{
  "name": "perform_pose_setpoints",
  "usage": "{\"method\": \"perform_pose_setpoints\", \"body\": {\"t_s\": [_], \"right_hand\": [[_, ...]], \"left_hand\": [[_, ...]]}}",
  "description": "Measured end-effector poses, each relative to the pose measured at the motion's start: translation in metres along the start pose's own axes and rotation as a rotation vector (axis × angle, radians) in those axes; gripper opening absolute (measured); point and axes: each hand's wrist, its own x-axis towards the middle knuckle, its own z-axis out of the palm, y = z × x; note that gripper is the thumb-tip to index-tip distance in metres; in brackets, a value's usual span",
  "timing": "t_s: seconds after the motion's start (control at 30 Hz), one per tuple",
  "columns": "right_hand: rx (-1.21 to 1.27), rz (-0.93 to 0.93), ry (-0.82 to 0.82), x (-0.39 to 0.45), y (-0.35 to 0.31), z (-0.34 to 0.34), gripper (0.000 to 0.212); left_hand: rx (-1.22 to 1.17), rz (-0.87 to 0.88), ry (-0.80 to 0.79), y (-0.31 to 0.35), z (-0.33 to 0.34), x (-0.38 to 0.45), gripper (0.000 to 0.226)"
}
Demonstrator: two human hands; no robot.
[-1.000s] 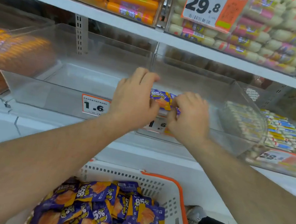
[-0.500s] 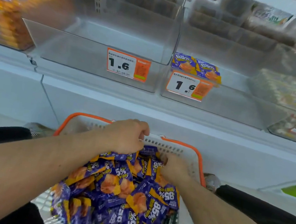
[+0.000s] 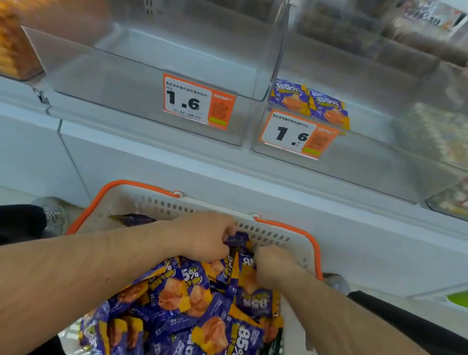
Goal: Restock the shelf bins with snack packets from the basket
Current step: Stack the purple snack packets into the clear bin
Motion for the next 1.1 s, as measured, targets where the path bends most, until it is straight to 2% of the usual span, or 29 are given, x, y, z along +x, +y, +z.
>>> {"method": "perform_pose_setpoints", "body": {"t_s": [0.07,0.13,0.2,0.23,0.33,0.4,0.47,0.53,0.6,0.67,0.77,0.83,0.93,1.1], "right_hand": [[0.068,-0.052,0.058,-0.003,0.002,-0.025,0.027],[0.186,-0.08,0.109,-0.009,0.008,-0.049,0.026],[0.412,-0.084,0.144,-0.02,0.014,-0.07,0.027],[0.613,-0.084,0.162,-0.027,0.016,-0.077,0.024],[1.181,-0.102,0.205,-0.054,0.013,-0.086,0.01],[1.394,-0.09,0.162,-0.07,0.01,-0.089,0.012],[1.496,-0.104,0.169,-0.082,0.01,-0.095,0.015],[1.377,-0.099,0.347,-0.093,0.016,-0.104,0.025],[1.186,-0.068,0.601,-0.106,0.024,-0.116,0.045],[0.999,-0.137,0.775,-0.12,0.032,-0.127,0.051],[0.78,-0.298,0.828,-0.132,0.042,-0.14,0.05],[0.709,-0.316,0.783,-0.135,0.045,-0.147,0.051],[0.628,-0.265,0.785,-0.137,0.052,-0.158,0.064],[0.416,-0.141,0.931,-0.141,0.057,-0.181,0.096]], "left_hand": [[-0.067,-0.069,-0.018,-0.002,-0.001,0.001,0.046],[-0.182,-0.17,-0.044,-0.005,0.0,-0.001,0.042],[-0.336,-0.269,-0.036,-0.005,0.003,-0.006,0.029],[-0.429,-0.295,-0.021,-0.005,0.006,-0.009,0.036],[-0.779,-0.293,0.09,-0.004,0.015,-0.015,0.033],[-1.073,-0.254,0.172,0.003,0.019,-0.018,0.024],[-1.22,-0.173,0.28,0.011,0.019,-0.02,0.022],[-1.216,-0.104,0.357,0.019,0.013,-0.023,0.021],[-1.118,-0.052,0.405,0.023,0.001,-0.026,0.019],[-1.024,0.002,0.43,0.026,-0.013,-0.028,0.017],[-0.901,0.094,0.466,0.035,-0.036,-0.029,0.013],[-0.837,0.152,0.502,0.044,-0.052,-0.028,0.012],[-0.811,0.227,0.604,0.06,-0.078,-0.025,0.012],[-0.838,0.294,0.774,0.092,-0.123,-0.011,0.018]]}}
